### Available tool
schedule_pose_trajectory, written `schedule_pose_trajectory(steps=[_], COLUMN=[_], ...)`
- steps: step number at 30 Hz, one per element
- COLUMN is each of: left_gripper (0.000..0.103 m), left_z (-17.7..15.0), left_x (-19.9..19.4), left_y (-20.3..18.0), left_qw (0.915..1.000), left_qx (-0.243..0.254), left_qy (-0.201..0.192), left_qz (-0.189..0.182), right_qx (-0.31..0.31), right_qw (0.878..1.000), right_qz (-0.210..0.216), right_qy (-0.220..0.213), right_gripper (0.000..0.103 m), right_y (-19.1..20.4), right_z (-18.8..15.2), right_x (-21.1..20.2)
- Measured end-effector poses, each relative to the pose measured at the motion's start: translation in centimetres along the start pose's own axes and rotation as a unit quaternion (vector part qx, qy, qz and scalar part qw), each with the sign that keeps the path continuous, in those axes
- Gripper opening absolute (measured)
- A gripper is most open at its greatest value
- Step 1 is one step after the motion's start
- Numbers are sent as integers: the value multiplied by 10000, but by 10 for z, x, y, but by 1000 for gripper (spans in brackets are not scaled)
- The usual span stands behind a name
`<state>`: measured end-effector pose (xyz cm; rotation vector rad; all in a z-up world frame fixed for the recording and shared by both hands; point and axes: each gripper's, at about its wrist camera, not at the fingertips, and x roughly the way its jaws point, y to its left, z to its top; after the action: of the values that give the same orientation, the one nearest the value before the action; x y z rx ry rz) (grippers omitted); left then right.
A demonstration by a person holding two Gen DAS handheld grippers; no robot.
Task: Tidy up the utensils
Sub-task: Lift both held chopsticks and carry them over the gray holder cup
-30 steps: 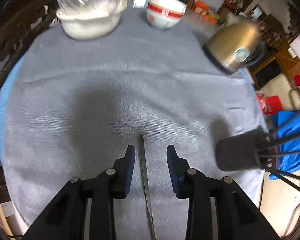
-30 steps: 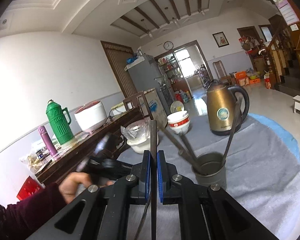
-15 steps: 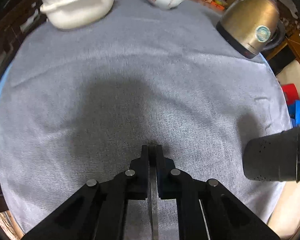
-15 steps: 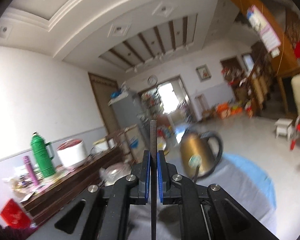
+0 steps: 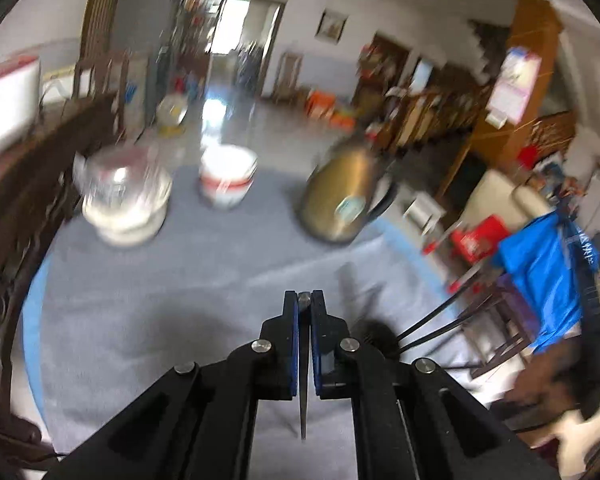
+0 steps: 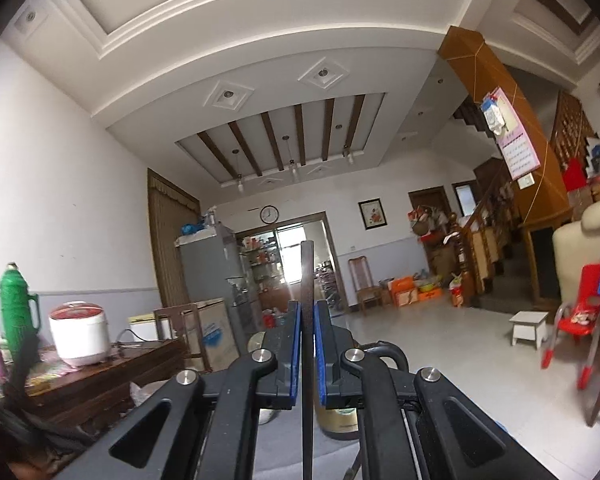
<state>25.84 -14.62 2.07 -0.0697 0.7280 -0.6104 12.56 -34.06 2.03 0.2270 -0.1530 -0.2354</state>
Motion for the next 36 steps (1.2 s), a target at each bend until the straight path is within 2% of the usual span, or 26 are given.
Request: schedule_pose_trajectory(steps=[2,5,10,14,17,19,22,27,30,36], left_gripper=[6,6,6,6,6,6,6,6,6,6], left_z=[11,24,46,61,61,58,49,34,31,34], left_x=[-14,-24,-27,-23,-15,-3,18,52,58,48], left_y=[-13,-29,-47,-57,-70,-75,-83,-77,-68,-68], left_qw=[9996,9986,9967,9940,9903,9889,9879,9945,9968,9948], left_qx=[58,152,243,204,336,404,516,335,109,110], left_qy=[-256,-403,-697,-1052,-1347,-1426,-1441,-979,-797,-1015], left_qz=[-136,-310,-351,-231,38,75,251,139,5,63], right_qx=[-57,63,171,265,322,370,358,440,480,566], right_qw=[9999,9999,9996,9990,9983,9977,9972,9956,9951,9948], right_qz=[-85,-92,-131,-190,-229,-203,-159,-54,-44,-70], right_qy=[-10,84,153,301,429,523,640,822,863,842], right_gripper=[7,7,7,7,7,7,7,7,7,7], right_y=[5,9,4,0,-7,-13,-15,-21,-25,-27], right_z=[-7,-16,-25,-37,-46,-52,-57,-64,-64,-61], right_x=[8,20,30,32,34,31,28,15,7,4])
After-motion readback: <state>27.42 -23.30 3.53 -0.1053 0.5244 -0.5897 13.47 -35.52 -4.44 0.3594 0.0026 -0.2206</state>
